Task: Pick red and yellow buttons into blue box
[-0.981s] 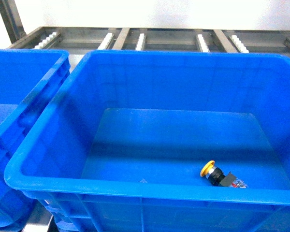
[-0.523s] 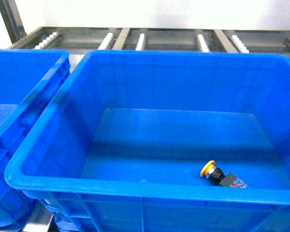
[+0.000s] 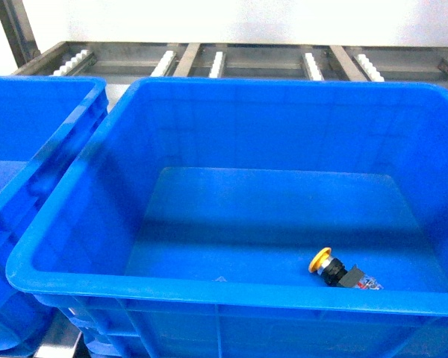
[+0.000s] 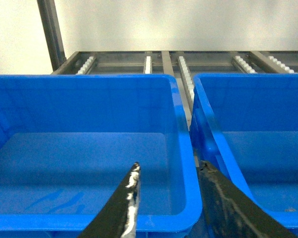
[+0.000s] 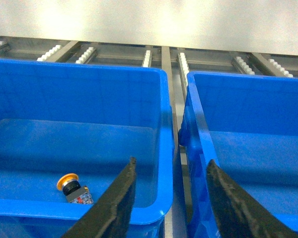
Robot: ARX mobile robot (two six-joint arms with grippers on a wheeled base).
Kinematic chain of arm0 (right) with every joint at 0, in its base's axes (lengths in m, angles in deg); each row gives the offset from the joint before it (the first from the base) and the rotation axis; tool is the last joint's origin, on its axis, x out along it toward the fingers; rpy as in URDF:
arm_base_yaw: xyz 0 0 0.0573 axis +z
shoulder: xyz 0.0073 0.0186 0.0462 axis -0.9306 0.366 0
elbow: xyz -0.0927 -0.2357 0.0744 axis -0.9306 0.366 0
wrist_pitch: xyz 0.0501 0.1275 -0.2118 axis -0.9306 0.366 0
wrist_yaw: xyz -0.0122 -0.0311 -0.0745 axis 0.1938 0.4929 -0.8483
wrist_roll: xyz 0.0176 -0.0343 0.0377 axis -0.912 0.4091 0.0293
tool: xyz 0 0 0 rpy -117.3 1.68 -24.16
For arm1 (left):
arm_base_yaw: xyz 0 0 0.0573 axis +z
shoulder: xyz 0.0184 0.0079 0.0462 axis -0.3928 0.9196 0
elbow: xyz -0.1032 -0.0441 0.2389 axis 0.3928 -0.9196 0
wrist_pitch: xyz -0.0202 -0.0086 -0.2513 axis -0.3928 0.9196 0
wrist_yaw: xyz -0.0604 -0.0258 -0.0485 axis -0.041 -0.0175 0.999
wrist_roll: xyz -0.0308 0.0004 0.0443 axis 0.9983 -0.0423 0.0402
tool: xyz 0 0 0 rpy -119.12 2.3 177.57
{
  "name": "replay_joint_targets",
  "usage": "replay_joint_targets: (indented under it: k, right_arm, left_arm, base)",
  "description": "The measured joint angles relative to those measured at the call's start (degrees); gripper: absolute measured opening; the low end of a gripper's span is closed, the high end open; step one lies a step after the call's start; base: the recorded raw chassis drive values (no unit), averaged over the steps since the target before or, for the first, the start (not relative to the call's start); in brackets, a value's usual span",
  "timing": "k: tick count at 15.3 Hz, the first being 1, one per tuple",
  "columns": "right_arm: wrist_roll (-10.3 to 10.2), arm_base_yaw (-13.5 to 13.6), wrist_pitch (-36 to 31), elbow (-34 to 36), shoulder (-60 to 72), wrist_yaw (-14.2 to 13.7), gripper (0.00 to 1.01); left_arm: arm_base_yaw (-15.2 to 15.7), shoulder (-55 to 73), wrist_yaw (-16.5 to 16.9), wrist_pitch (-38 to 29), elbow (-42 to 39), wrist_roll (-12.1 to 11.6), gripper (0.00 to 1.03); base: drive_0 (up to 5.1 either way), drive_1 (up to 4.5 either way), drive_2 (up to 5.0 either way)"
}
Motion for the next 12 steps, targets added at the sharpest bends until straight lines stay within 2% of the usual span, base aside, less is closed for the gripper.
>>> replay_joint_targets:
  k: [2, 4, 5, 6, 12]
  right_arm:
    - [0.0, 0.0, 0.0, 0.0, 0.0, 0.0, 0.67]
    - [0.0, 0.0, 0.0, 0.0, 0.0, 0.0, 0.94]
    - [-0.02, 0.0, 0.0, 0.0, 0.0, 0.0, 1.0]
    - [-0.02, 0.0, 0.0, 0.0, 0.0, 0.0, 0.97]
    - [-0.02, 0.0, 0.0, 0.0, 0.0, 0.0, 0.98]
  left_arm:
    - [0.0, 0.0, 0.0, 0.0, 0.0, -0.02, 0.59]
    - [0.0, 0.0, 0.0, 0.0, 0.0, 0.0, 0.86]
    - [0.0, 0.0, 0.0, 0.0, 0.0, -0.02, 0.99]
    - [0.0, 0.0, 0.0, 0.0, 0.0, -0.04, 0.99]
    - [0.0, 0.0, 0.0, 0.0, 0.0, -0.04, 0.98]
  base:
    - [0.0, 0.0, 0.0]
    - [0.0, 0.0, 0.0]
    - [0.0, 0.0, 0.0]
    - [0.0, 0.0, 0.0]
    - [0.0, 0.0, 0.0]
